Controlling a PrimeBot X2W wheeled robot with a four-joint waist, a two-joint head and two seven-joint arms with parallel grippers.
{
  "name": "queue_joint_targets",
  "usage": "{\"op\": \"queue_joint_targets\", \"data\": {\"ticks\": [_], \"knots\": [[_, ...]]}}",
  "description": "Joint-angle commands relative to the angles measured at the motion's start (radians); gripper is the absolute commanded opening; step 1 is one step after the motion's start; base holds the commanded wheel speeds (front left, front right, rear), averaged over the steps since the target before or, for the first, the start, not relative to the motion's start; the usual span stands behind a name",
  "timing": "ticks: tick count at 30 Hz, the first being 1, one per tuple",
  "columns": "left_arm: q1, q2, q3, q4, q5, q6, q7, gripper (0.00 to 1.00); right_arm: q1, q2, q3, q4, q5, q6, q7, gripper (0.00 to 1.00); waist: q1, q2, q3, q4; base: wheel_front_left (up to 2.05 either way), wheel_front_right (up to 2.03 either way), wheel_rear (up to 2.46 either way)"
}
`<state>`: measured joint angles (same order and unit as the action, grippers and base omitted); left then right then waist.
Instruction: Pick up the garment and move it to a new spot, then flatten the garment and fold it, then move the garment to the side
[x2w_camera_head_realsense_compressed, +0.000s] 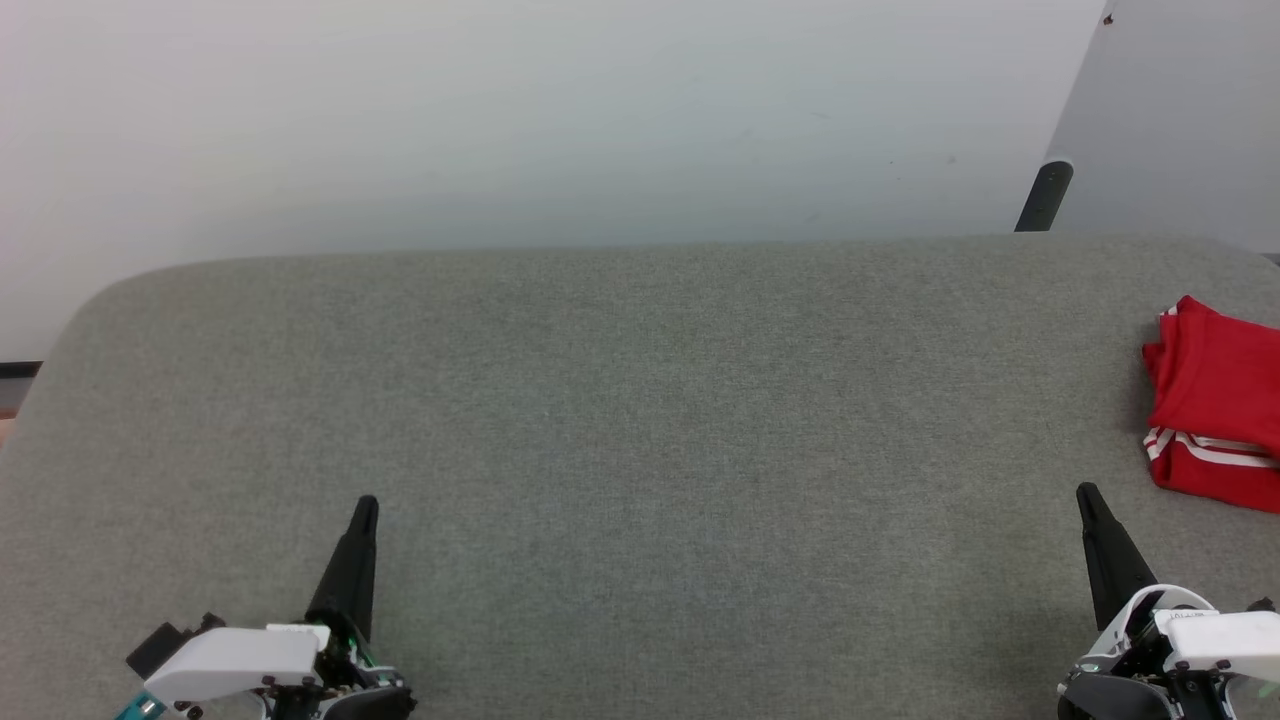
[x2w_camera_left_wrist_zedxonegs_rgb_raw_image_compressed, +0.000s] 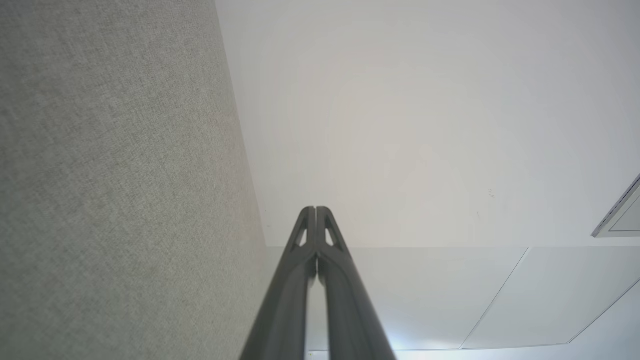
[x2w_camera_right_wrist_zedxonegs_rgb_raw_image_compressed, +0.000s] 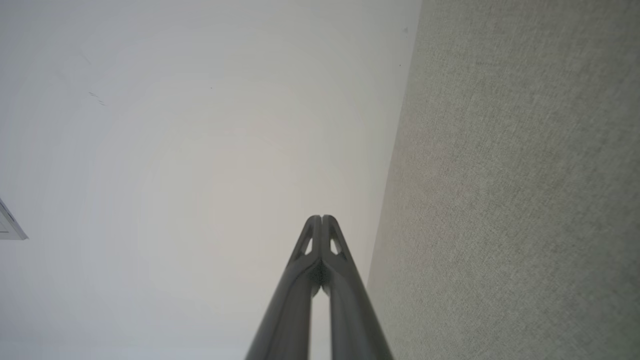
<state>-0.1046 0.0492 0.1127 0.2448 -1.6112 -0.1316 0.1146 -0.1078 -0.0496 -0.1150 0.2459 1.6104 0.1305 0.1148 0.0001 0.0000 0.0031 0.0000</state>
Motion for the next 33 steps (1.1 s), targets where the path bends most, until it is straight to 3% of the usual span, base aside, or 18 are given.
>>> {"op": "queue_joint_targets", "data": {"ticks": [1,33], "knots": [[-0.009,0.000,0.002,0.001,-0.003,0.002,0.003,0.00,-0.002,0.002,0.000,-0.003,0.005,0.000,0.002,0.00,-0.0001,0.0000,0.000,0.000,0.00,0.00,0.00],[-0.009,0.000,0.002,0.001,-0.003,0.002,0.002,0.00,-0.002,0.002,0.000,-0.003,0.005,0.000,0.002,0.00,-0.0001,0.0000,0.000,0.000,0.00,0.00,0.00]]}}
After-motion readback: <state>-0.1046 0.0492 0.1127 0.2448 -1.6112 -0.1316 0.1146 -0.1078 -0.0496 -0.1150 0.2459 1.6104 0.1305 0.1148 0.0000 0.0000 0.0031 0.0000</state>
